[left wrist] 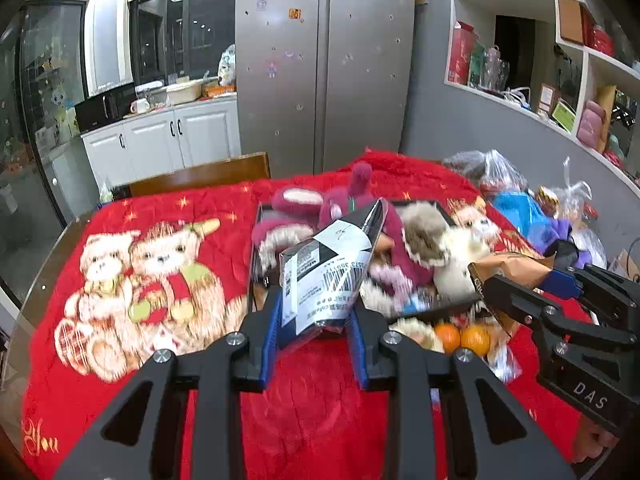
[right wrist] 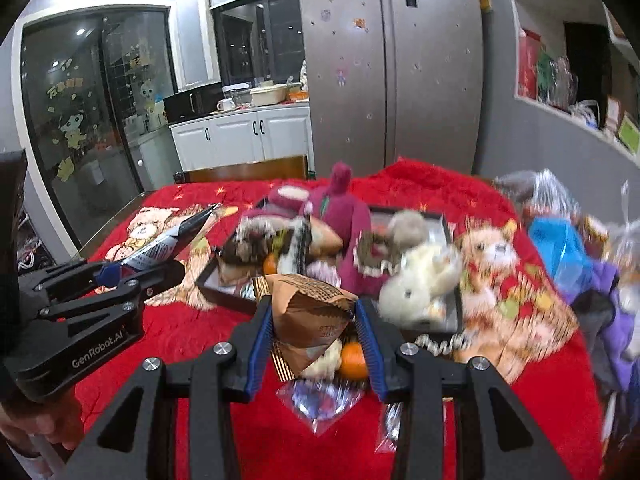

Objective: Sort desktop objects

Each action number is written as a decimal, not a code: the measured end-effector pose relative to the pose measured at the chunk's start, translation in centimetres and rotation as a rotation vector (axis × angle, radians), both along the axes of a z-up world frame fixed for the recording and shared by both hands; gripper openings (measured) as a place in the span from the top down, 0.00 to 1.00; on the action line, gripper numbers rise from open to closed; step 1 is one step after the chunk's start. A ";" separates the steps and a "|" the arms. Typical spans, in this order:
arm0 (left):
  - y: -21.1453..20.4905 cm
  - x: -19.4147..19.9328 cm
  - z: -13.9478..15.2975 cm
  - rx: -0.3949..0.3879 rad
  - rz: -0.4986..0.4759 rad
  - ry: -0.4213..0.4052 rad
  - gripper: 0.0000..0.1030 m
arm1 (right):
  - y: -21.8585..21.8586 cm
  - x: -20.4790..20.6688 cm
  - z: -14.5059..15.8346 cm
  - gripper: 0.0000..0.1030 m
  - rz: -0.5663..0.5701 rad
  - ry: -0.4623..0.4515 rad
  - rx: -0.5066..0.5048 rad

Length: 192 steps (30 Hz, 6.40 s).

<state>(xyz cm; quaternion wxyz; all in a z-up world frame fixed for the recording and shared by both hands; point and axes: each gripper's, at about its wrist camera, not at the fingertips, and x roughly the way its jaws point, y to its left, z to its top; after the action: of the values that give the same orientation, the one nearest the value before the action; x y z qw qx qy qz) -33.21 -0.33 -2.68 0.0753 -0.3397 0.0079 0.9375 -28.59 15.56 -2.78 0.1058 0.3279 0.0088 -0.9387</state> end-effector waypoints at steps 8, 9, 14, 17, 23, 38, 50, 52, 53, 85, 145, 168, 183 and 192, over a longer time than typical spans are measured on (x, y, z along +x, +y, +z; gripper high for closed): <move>1.7 -6.9 0.9 -0.062 0.003 0.004 0.70 | 0.8 -5.2 2.2 0.60 0.000 0.019 -0.015; 1.9 -8.0 0.6 -0.067 0.002 0.001 0.70 | 0.8 -5.8 2.3 0.60 -0.004 0.018 -0.013; 2.0 -11.6 -1.5 -0.005 -0.005 -0.053 0.70 | 1.6 -9.9 1.6 0.60 -0.017 -0.003 0.003; 1.8 -12.4 -3.0 0.028 -0.024 -0.065 0.70 | 2.4 -12.0 0.9 0.60 -0.026 -0.025 -0.009; 1.6 -13.1 -4.8 -0.017 -0.034 -0.067 0.70 | 2.8 -14.5 -1.2 0.60 -0.021 -0.040 0.010; 1.0 -13.7 -5.6 -0.019 -0.034 -0.091 0.70 | 1.9 -16.4 -3.3 0.60 -0.010 -0.080 0.068; 2.4 -13.0 -4.9 -0.091 -0.062 -0.048 0.28 | 2.0 -16.7 -3.8 0.58 -0.002 -0.111 0.046; 2.8 -12.9 -4.9 -0.125 -0.046 -0.044 0.15 | 2.2 -16.8 -3.6 0.55 -0.001 -0.115 0.017; 2.9 -12.9 -4.9 -0.138 -0.037 -0.045 0.15 | 2.3 -16.8 -3.6 0.44 0.002 -0.118 0.008; 1.8 -11.7 -2.8 -0.069 -0.047 -0.049 0.13 | 5.4 -13.3 1.9 0.21 -0.027 0.004 0.001; 8.2 -2.7 -13.0 -0.054 -0.186 -0.213 0.06 | 9.2 -2.2 -10.6 0.18 -0.077 -0.217 -0.044; 7.4 -2.0 -11.3 -0.006 -0.220 -0.200 0.61 | 10.4 -2.1 -10.7 0.57 -0.130 -0.226 -0.091; 7.3 -1.5 -10.4 0.000 -0.232 -0.174 0.61 | 9.9 -1.8 -10.4 0.95 -0.098 -0.210 -0.096; 6.8 -2.0 -11.8 0.011 -0.229 -0.213 0.61 | 9.3 -1.8 -10.5 0.86 -0.080 -0.206 -0.057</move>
<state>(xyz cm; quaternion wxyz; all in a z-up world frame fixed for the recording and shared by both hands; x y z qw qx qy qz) -35.17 6.51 -14.43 0.1842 -0.4337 0.0334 0.8814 -30.41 24.87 -13.26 0.0778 0.4196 -0.0420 -0.9034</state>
